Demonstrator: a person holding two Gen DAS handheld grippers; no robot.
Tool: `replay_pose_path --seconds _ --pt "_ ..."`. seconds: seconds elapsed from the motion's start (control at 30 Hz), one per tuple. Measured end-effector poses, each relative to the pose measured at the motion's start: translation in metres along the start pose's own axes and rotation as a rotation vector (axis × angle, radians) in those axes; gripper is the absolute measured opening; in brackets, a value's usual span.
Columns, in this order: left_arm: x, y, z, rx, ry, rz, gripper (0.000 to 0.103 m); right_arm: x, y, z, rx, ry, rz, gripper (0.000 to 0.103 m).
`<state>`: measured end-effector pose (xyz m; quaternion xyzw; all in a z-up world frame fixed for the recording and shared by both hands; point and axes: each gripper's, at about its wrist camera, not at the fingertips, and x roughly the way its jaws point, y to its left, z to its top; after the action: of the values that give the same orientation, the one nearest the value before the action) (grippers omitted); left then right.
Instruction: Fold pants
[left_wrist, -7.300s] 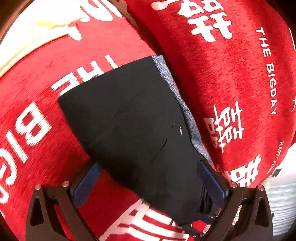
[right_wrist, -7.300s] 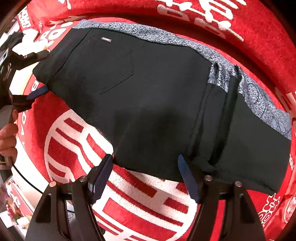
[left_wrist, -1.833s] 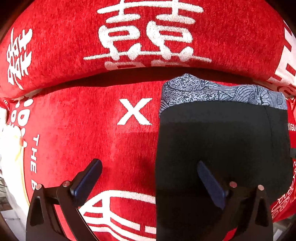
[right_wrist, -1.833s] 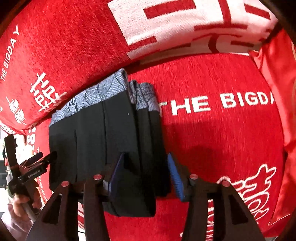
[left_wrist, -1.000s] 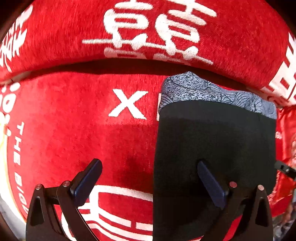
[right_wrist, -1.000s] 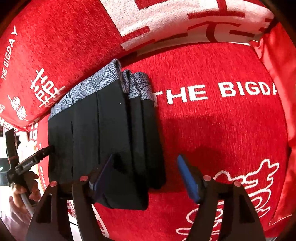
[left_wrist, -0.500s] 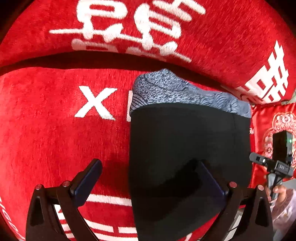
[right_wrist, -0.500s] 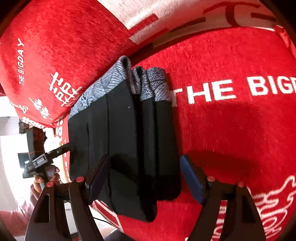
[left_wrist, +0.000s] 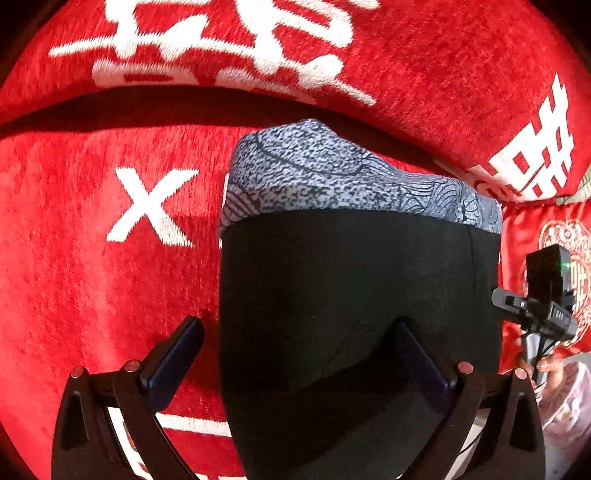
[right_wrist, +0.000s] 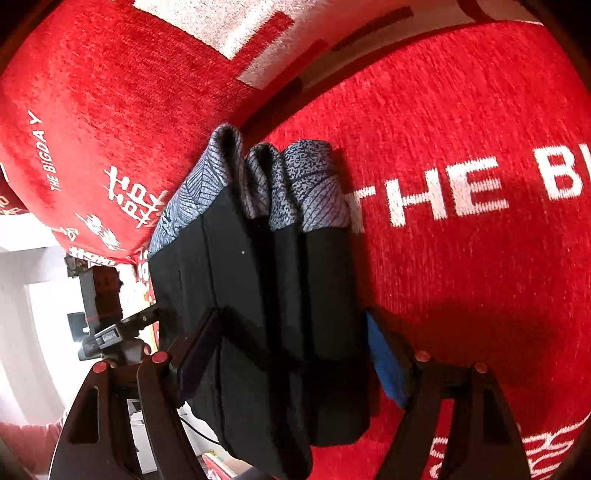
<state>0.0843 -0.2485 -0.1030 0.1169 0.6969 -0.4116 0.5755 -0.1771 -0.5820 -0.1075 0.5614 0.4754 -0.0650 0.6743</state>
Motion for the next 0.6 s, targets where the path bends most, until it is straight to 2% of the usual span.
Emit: replay_pose_path --seconds 0.17,0.3,0.47,0.6 --pt "0.001 0.014 -0.003 -0.044 0.005 -0.045 0.103 0.002 0.0 0.002 0.003 0.007 0.033 0.084" --pt "0.001 0.013 -0.001 -0.022 0.004 -0.046 0.103 0.004 -0.001 0.005 -0.007 0.034 0.079 0.087" --pt "0.002 0.006 0.001 -0.016 -0.036 -0.048 0.103 0.01 0.003 0.008 -0.008 0.026 0.065 0.087" --pt "0.003 -0.001 0.0 -0.021 -0.053 -0.044 0.103 0.01 0.0 0.009 0.013 0.026 0.092 0.086"
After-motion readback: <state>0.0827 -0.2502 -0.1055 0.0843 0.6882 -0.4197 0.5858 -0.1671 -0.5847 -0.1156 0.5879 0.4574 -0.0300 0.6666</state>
